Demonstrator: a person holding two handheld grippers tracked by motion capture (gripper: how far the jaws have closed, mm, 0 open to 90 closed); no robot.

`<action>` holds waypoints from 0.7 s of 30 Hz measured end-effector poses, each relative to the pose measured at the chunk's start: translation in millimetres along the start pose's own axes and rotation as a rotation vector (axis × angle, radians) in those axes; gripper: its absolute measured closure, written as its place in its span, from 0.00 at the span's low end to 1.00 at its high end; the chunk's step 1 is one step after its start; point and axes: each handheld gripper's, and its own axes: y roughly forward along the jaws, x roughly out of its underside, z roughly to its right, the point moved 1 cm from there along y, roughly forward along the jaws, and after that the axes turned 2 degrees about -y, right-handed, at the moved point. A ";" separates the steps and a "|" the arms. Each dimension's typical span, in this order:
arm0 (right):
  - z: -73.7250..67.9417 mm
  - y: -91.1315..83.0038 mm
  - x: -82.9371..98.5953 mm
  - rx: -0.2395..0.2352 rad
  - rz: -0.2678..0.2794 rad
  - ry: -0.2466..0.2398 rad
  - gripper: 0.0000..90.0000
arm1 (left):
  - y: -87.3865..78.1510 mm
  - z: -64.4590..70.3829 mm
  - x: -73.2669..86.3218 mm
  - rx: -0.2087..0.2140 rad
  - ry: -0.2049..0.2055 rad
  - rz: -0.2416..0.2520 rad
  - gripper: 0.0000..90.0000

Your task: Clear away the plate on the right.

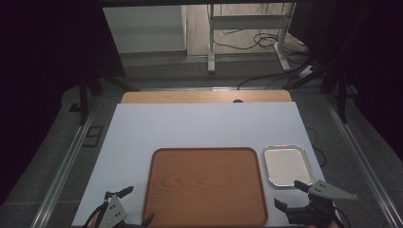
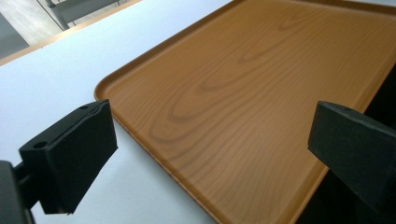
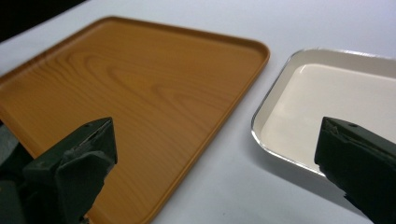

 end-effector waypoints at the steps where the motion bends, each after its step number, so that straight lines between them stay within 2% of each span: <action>1: -0.9 1.3 0.1 0.000 -0.013 -0.003 0.00 | -0.2 0.0 0.0 0.000 0.001 0.001 0.01; 4: -2.6 3.8 0.3 0.003 -0.040 -0.021 0.00 | 0.2 -0.3 -0.1 -0.001 0.003 -0.002 0.01; 5: -4.1 6.5 0.7 0.005 -0.064 -0.033 0.00 | 0.3 -0.4 -0.1 -0.001 0.001 -0.002 0.01; 11: -7.2 10.4 1.3 0.009 -0.101 -0.063 0.00 | 0.8 -0.1 -0.4 -0.001 0.001 -0.002 0.01; 21: -8.5 11.5 1.0 0.022 -0.113 -0.075 0.00 | 0.5 0.6 -0.2 -0.001 0.003 -0.004 0.01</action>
